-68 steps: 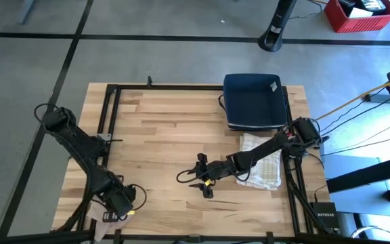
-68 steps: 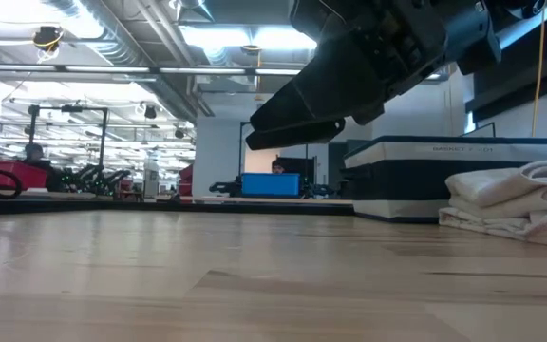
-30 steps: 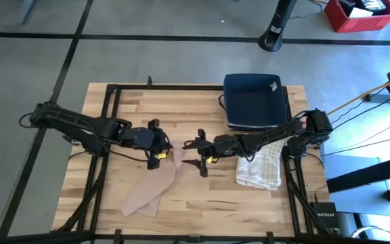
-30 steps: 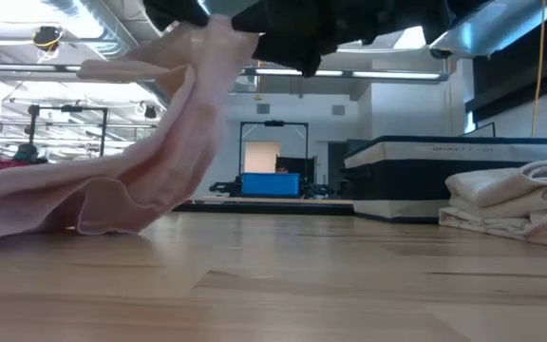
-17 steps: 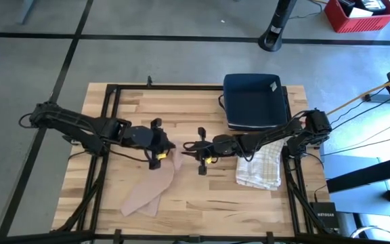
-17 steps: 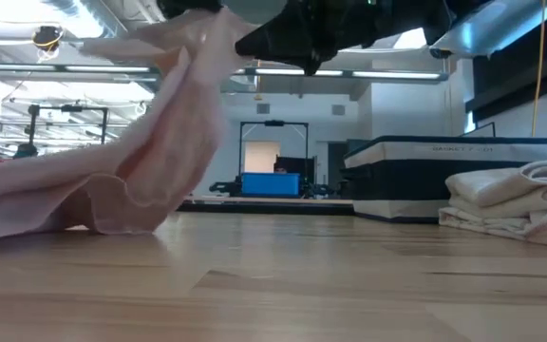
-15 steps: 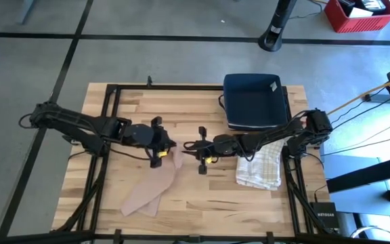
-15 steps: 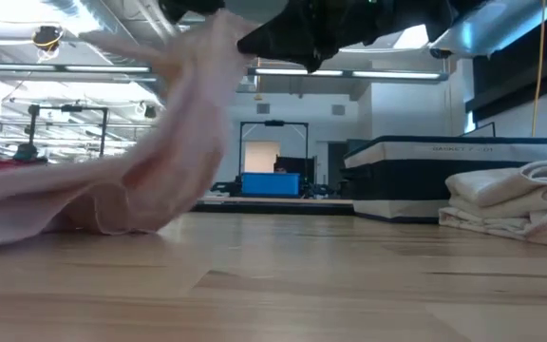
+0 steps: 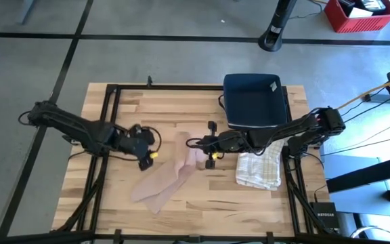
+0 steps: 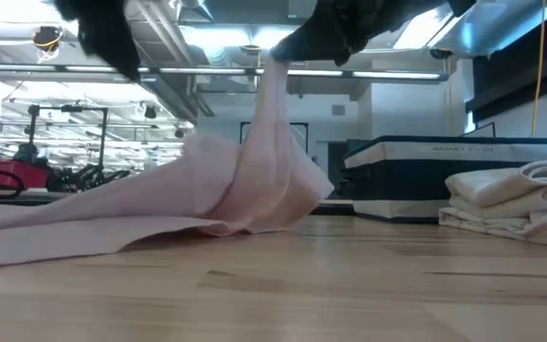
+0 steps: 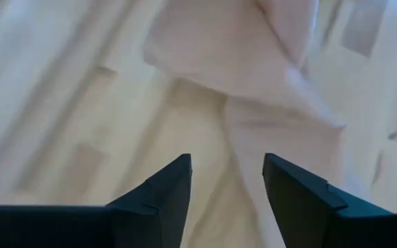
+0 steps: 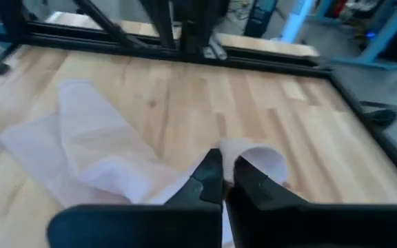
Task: Fold towel
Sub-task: Fold the light brown towel
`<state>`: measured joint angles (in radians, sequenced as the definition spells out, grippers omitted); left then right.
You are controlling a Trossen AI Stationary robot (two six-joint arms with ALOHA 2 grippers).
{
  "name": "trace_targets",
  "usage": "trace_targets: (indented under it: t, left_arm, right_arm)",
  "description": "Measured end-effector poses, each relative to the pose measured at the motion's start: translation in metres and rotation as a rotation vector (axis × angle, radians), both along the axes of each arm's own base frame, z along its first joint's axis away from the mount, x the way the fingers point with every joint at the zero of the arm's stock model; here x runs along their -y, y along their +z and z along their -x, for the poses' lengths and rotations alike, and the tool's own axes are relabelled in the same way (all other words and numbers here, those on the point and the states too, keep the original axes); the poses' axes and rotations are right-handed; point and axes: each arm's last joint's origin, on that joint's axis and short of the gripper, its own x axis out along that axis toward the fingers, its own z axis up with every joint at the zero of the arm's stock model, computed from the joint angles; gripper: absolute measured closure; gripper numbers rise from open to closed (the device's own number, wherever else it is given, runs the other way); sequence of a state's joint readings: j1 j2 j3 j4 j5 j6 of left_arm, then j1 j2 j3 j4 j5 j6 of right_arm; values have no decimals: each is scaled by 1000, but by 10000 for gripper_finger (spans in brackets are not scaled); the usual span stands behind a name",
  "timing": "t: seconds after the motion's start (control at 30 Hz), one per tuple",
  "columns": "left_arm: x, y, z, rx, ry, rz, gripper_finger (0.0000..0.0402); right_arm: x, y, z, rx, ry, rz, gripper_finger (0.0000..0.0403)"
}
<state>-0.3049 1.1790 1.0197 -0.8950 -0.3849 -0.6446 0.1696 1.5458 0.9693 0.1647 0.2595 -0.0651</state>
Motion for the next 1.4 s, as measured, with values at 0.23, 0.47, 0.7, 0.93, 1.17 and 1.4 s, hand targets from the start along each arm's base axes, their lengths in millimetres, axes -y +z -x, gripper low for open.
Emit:
trace_targets:
  t: [0.23,0.47,0.7,0.93,1.17,1.4]
  left_arm:
    - [3,-59,-12,176,-30,143,241]
    - [-13,-105,-15,300,61,183,241]
    - [-34,-132,-34,383,60,86,243]
    - [-52,-150,-58,433,-81,-141,243]
    - [-56,-183,-78,379,-195,-32,246]
    - [-55,-202,-108,402,-204,11,256]
  right_arm:
    - [-14,-18,-7,-43,60,-34,397]
    - [-34,-19,-2,-46,103,-71,399]
    - [-51,-21,2,-59,141,-91,399]
    - [-50,-21,1,-60,131,-123,400]
    - [-51,-21,1,-52,132,-147,399]
    - [-50,-21,1,-48,108,-136,398]
